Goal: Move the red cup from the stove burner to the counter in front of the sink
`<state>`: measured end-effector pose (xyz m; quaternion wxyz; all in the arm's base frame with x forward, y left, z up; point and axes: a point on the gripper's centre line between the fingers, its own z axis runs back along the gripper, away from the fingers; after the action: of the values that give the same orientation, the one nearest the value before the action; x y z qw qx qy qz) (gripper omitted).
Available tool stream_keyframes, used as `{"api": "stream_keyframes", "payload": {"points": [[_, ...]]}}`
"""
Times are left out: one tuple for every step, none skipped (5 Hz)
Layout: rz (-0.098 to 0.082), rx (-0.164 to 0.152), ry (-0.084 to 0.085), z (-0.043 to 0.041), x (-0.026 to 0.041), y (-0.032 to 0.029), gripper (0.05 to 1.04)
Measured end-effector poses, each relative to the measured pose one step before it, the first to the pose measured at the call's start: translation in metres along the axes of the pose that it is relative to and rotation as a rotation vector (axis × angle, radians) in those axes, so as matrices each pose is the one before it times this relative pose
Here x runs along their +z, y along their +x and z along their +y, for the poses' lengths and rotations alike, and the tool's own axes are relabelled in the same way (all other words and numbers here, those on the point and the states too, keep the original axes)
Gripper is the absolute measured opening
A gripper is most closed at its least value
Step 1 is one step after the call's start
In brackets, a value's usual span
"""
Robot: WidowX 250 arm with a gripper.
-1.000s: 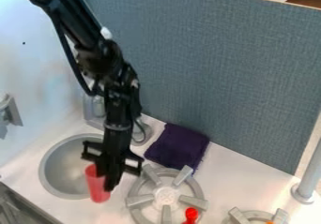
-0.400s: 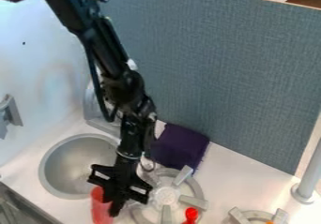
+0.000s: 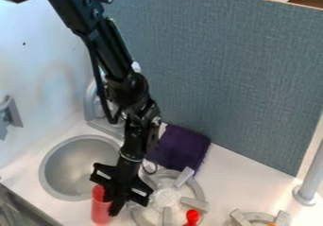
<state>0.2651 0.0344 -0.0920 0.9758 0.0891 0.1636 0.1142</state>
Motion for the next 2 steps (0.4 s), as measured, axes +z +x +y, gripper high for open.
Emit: {"api": "stream_keyframes", "payload": {"points": [[-0.0061,-0.0034,0.0029,0.00185,-0.00079,-0.00356,0.144],[-0.0178,-0.0491,-0.0492,-0.00286,0.00430,-0.00847,0.348]]}}
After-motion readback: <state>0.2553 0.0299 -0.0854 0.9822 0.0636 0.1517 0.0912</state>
